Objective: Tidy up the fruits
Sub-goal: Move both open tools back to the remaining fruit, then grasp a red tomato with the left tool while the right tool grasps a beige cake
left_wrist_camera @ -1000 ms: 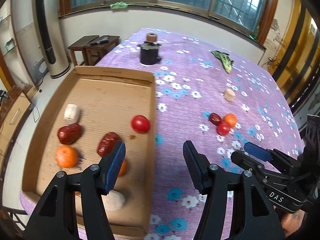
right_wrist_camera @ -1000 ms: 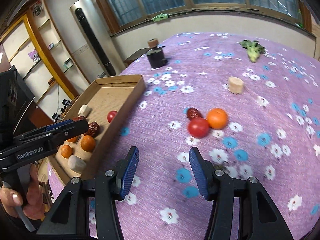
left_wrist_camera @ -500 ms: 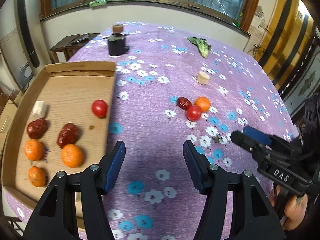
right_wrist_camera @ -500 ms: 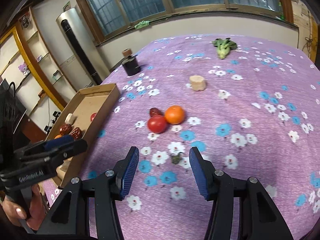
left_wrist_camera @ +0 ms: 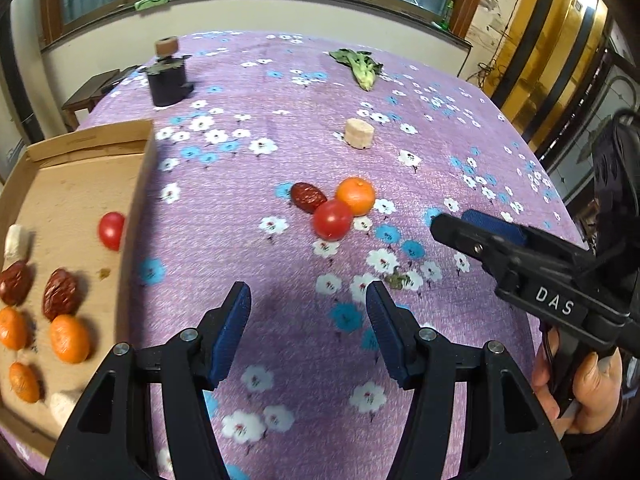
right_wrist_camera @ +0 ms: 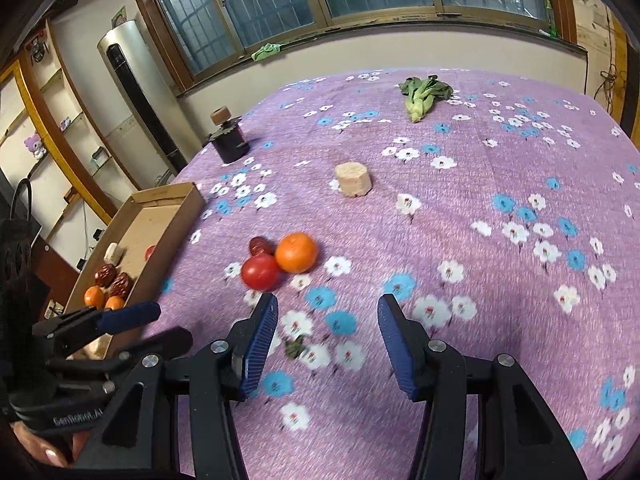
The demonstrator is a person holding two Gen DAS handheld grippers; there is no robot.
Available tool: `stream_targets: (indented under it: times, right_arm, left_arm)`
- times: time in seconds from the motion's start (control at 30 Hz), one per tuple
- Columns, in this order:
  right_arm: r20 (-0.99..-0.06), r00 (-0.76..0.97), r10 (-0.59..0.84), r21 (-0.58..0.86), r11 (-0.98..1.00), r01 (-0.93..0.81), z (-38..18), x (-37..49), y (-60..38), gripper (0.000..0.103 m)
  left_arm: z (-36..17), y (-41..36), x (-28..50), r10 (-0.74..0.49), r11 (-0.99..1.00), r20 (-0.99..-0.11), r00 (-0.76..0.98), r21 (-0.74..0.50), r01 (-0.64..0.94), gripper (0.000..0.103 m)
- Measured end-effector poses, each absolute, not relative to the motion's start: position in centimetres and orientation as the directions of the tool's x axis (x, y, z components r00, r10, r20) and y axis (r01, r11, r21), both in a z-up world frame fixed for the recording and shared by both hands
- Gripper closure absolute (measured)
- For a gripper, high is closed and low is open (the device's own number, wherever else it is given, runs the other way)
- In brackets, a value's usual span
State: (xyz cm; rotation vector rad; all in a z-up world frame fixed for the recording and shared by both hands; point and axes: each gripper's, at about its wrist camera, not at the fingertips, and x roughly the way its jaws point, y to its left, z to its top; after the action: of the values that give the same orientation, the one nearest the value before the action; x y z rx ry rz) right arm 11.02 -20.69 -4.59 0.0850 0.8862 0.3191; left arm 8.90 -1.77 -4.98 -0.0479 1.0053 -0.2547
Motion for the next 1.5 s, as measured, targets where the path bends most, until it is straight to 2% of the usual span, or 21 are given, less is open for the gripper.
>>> stream_targets:
  times: [0.2, 0.67, 0.7, 0.73, 0.8, 1.23, 1.27, 1.3, 1.4, 1.5]
  right_arm:
    - [-0.763, 0.584, 0.279, 0.175, 0.958, -0.229, -5.0, 14.9, -20.7, 0.055]
    - [-0.799, 0.552, 0.239, 0.125, 0.964, -0.236, -7.4, 24.1, -17.7, 0.056]
    - [-0.804, 0.548, 0.231, 0.117, 0.965, -0.235, -7.9, 24.6, -17.5, 0.061]
    - [-0.796, 0.563, 0.222, 0.102, 0.966, -0.237, -7.9, 24.7, -17.4, 0.070]
    - [-0.797, 0.565, 0.214, 0.088, 0.966, -0.241, -7.9, 24.8, -17.4, 0.072]
    - [-0.746, 0.599, 0.290, 0.155, 0.951, -0.268, -4.6, 17.1, -19.1, 0.079]
    - [-0.742, 0.600, 0.298, 0.162, 0.949, -0.270, -4.5, 16.4, -19.1, 0.082]
    - [-0.740, 0.600, 0.302, 0.167, 0.948, -0.271, -4.4, 15.9, -19.2, 0.103]
    - [-0.736, 0.602, 0.310, 0.175, 0.946, -0.273, -4.2, 14.1, -19.1, 0.101]
    - [-0.759, 0.596, 0.264, 0.119, 0.955, -0.271, -4.9, 13.0, -18.7, 0.100]
  left_arm:
    - [-6.5, -3.3, 11.6, -0.236, 0.967, -0.844, 0.482, -0.153, 0.206, 0.044]
    - [-8.3, -4.3, 15.4, -0.248, 0.963, -0.844, 0.475, -0.161, 0.216, 0.045]
    - [-8.3, -4.5, 15.5, -0.249, 0.962, -0.840, 0.482, -0.156, 0.225, 0.055]
    - [-8.3, -4.6, 15.5, -0.253, 0.959, -0.834, 0.491, -0.150, 0.239, 0.059]
    - [-8.3, -4.8, 15.4, -0.292, 0.947, -0.828, 0.479, -0.182, 0.263, 0.076]
    - [-7.6, -2.0, 11.3, -0.301, 0.950, -0.825, 0.477, -0.216, 0.226, 0.076]
    - [-7.6, -1.7, 11.0, -0.301, 0.950, -0.824, 0.479, -0.218, 0.223, 0.076]
    - [-7.4, -1.4, 10.6, -0.302, 0.951, -0.822, 0.484, -0.221, 0.217, 0.076]
    - [-7.3, -0.8, 9.8, -0.303, 0.951, -0.817, 0.491, -0.226, 0.211, 0.076]
    - [-7.3, -0.3, 9.2, -0.299, 0.953, -0.817, 0.493, -0.225, 0.204, 0.076]
